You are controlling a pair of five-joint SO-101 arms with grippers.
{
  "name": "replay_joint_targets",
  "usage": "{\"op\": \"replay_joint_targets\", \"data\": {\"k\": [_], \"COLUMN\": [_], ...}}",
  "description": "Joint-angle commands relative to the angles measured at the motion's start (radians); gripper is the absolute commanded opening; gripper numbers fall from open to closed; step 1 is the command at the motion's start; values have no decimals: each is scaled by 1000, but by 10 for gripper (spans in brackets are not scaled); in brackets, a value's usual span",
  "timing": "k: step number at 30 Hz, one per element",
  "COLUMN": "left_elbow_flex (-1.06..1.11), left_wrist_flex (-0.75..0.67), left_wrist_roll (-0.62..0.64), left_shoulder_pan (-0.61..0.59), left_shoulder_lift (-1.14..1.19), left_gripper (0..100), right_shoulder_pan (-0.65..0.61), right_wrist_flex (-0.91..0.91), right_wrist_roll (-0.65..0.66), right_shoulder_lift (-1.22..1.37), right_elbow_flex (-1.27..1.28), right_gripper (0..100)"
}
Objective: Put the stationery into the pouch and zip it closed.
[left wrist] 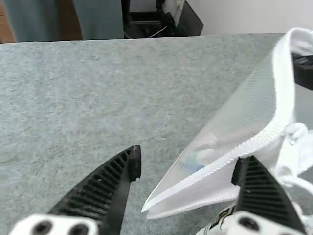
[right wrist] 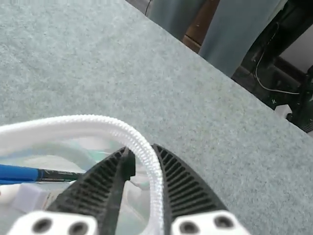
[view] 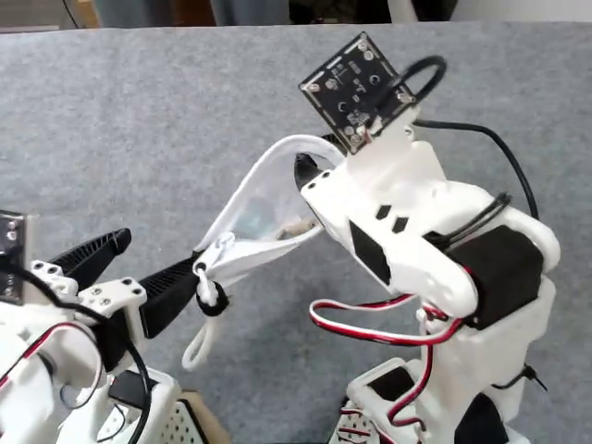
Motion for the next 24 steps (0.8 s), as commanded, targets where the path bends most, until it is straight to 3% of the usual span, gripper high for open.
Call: {"op": "replay_joint_targets", "data": {"k": [1, 10, 18, 24], "left_elbow_flex": [-54, -114, -48, -30], "left_wrist_flex": [2, 2, 2, 2], "left_wrist_roll": [28, 28, 92, 78], "left_shoulder_pan": [65, 87, 87, 77], "left_shoulder_lift": [17, 15, 15, 8], "left_gripper": [350, 348, 227, 242], "right_shoulder_pan": [-20, 6, 37, 40], "right_wrist_flex": [-23, -107, -153, -147], "right_wrist_roll": [-18, -25, -74, -68], "right_shoulder_lift": [16, 16, 10, 7], "right_elbow_flex": [-10, 107, 173, 173], "right_gripper": [12, 12, 12, 12]}}
